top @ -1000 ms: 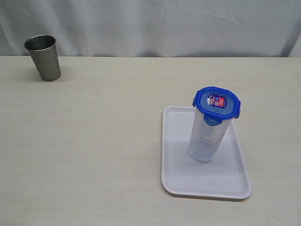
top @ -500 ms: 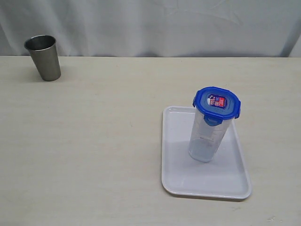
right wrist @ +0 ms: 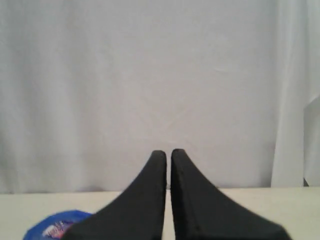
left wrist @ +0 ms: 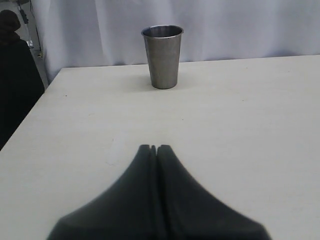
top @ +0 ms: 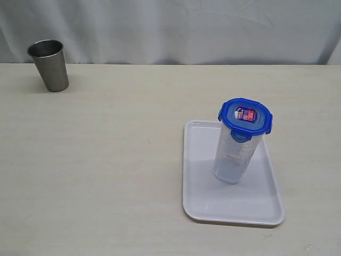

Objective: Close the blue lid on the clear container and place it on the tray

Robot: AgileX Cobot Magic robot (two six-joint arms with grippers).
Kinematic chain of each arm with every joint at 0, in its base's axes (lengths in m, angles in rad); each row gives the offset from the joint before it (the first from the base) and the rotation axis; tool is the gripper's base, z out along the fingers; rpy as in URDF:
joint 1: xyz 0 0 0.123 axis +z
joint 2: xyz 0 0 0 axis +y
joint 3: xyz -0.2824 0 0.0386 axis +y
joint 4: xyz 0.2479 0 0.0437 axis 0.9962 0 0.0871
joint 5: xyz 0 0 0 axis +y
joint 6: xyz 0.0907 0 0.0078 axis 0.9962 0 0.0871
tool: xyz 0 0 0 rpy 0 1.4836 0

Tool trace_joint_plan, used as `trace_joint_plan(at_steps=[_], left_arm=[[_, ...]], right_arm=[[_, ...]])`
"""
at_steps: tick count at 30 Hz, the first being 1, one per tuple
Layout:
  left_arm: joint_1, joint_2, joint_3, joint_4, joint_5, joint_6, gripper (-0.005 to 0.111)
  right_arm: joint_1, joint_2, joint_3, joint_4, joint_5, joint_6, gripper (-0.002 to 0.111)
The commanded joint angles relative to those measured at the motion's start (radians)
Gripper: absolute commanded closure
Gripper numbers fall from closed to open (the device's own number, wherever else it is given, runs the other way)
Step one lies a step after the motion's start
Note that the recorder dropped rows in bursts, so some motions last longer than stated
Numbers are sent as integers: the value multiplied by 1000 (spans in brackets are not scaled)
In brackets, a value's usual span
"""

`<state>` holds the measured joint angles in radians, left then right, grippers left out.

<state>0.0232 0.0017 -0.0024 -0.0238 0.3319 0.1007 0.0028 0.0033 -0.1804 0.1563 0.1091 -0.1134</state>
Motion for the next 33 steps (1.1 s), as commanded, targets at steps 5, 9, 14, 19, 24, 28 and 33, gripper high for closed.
trace_joint_plan(at_steps=[5, 9, 14, 19, 24, 28, 33], left_arm=[[4, -2, 2, -6, -9, 1, 107], [4, -2, 2, -4, -9, 1, 107], [4, -2, 2, -4, -9, 1, 107], [4, -2, 2, -4, -9, 1, 107], [4, -2, 2, -4, -9, 1, 107], [4, -2, 2, -4, -9, 1, 107], [4, -2, 2, -4, -9, 1, 107]], right_arm=[[-24, -3, 180, -68, -14, -5, 104], [-24, -3, 180, -107, 148, -5, 104], [-24, -3, 180, -138, 238, -5, 104], [-24, -3, 180, -138, 238, 5, 104], [-24, -3, 180, -136, 238, 23, 104], [-24, -3, 180, -135, 238, 23, 104], [-24, -3, 180, -135, 237, 23, 104]])
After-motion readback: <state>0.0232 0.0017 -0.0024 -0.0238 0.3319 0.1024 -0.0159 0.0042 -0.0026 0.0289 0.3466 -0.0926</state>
